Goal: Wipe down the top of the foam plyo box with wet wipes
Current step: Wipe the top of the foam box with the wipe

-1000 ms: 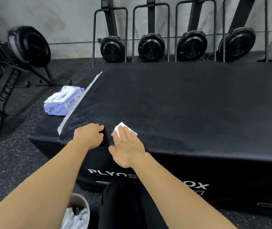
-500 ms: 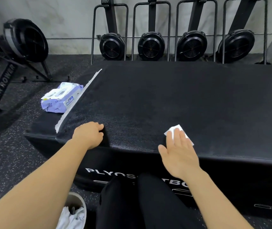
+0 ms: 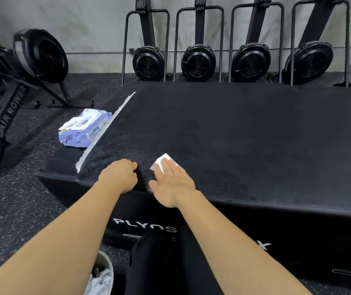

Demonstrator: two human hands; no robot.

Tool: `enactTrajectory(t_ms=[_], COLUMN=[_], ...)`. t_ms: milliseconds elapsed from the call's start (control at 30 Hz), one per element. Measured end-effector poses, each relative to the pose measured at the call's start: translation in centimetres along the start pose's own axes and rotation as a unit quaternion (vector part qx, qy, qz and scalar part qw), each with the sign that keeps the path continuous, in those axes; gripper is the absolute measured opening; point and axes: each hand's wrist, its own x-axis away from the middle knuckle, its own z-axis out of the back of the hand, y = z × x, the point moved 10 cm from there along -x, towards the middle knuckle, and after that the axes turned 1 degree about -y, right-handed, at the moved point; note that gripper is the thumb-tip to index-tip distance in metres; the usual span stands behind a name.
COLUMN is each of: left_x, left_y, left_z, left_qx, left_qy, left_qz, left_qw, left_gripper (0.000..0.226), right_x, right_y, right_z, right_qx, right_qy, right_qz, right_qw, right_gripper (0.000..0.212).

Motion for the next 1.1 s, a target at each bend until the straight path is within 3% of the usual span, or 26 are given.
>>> enactTrajectory(t_ms=[167,267,400,533,733,867,1000,1100], left_x=[-0.2,-0.4,-0.6,-0.7,-0.6,-0.7,-0.7,-0.6], left_y=[-0.1,0.0,0.0,0.0,0.0,0.0,-0.1,-0.1], left_z=[-0.2,-0.1,-0.2,-0.2,-0.1,0.1,0.1,0.2], left_qx=[0.023,0.018,0.012,0.018,0.021,0.018,0.033,0.039], left_qy=[0.003,0.011,0.011,0.015,0.013,0.006,0.004,0.005], left_qz=[-0.003,-0.013,-0.019,-0.019,-0.019,-0.024,-0.028,-0.04], left_qw=[1.0,1.0,1.0,1.0,1.0,1.0,0.999,0.998], left_gripper=[0.046,0.046,0.046,0.047,0.045,0.046,0.047,0.048], right_x=[5.5,6.8,5.5,1.8,-3.0,-2.3,0.6,2.7], right_y=[9.2,13.7,13.0,5.8,-1.7,0.6,7.6,13.1], right_z=[4.0,4.4,4.0,2.2,-1.0,1.0,4.5,6.3], right_qx=[-0.03,-0.001,0.01,0.045,0.03,0.0,-0.025,-0.029], right_qy=[0.116,0.087,0.092,0.1,-0.026,0.004,0.089,0.105], right_qz=[-0.077,-0.15,-0.2,-0.133,-0.021,-0.006,-0.062,-0.119], right_qw=[0.99,0.985,0.975,0.985,0.999,1.0,0.994,0.987], right_gripper=[0.037,0.048,0.056,0.058,0.063,0.055,0.041,0.04])
